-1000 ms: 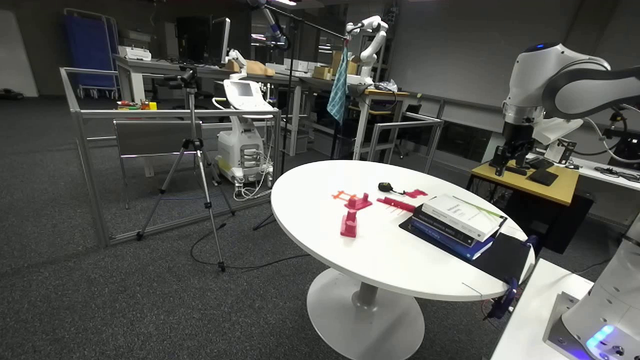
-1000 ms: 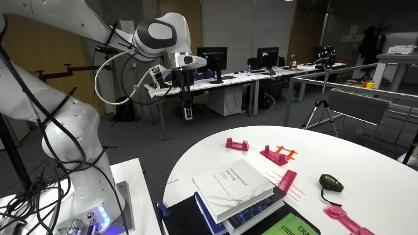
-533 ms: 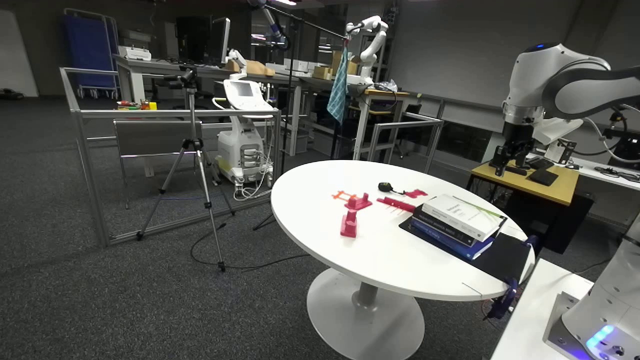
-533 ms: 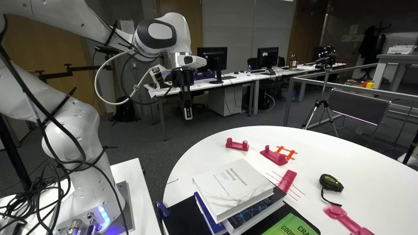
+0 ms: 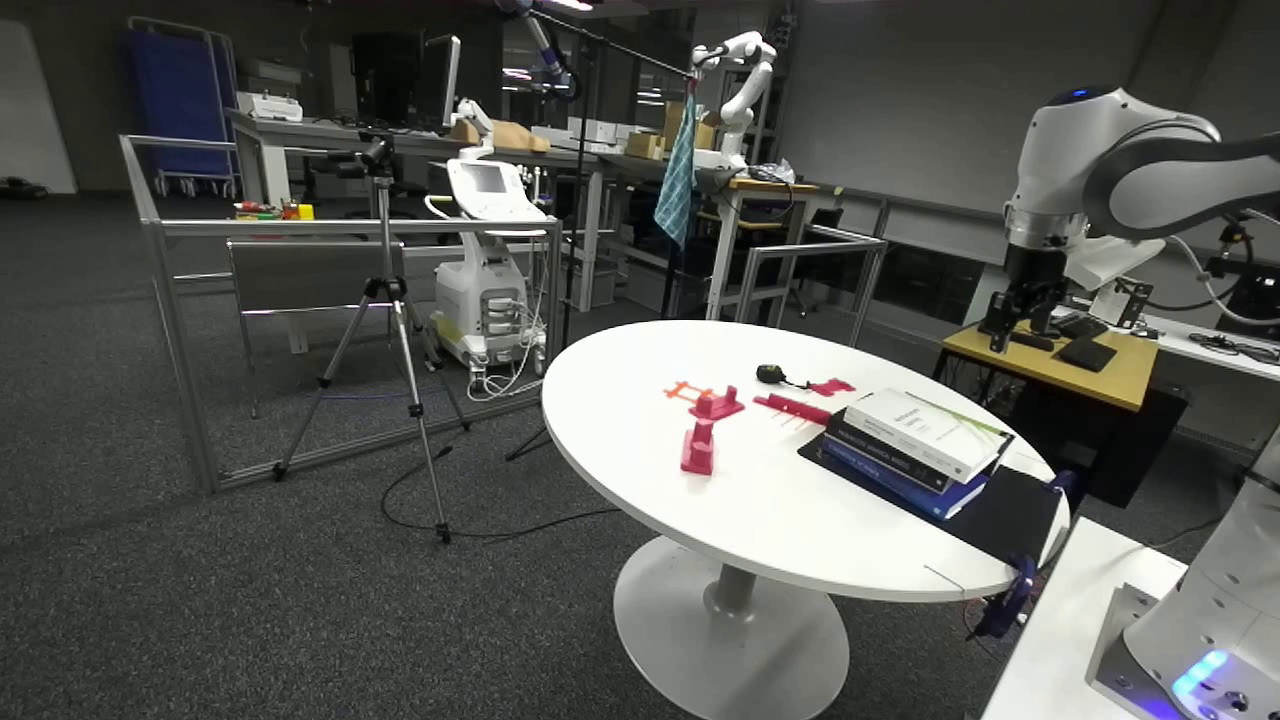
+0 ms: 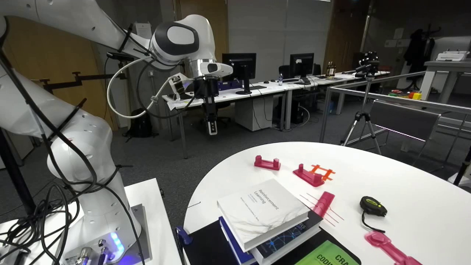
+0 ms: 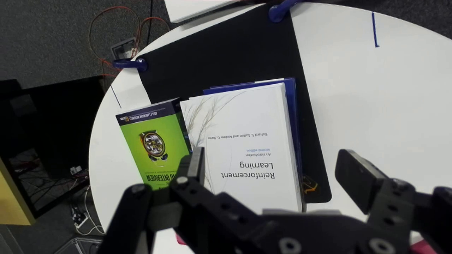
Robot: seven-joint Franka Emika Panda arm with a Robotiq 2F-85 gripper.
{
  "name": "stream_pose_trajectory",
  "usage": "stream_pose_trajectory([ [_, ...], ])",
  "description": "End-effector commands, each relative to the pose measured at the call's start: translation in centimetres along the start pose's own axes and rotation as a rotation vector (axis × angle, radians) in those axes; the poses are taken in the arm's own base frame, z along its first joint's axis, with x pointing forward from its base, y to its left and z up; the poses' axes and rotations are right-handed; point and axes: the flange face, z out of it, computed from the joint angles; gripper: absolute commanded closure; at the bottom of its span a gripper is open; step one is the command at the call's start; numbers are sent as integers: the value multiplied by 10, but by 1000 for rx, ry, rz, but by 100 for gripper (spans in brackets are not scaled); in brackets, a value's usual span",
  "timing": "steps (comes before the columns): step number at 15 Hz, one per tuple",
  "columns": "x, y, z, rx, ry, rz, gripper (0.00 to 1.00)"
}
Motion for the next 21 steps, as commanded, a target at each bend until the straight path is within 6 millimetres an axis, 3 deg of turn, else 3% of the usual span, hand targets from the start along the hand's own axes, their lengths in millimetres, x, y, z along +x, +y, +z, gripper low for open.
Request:
stream_pose_trajectory([
  [1, -1, 4, 14, -56, 14, -44, 0],
  [6, 2, 0, 75, -85, -70, -86, 0],
  [9, 3, -7, 116, 11, -146, -89, 0],
  [14, 6, -2, 158, 121, -310, 19, 0],
  [18, 11, 0, 182, 123, -213, -26, 0],
  [21, 26, -3, 204, 131, -123, -170, 0],
])
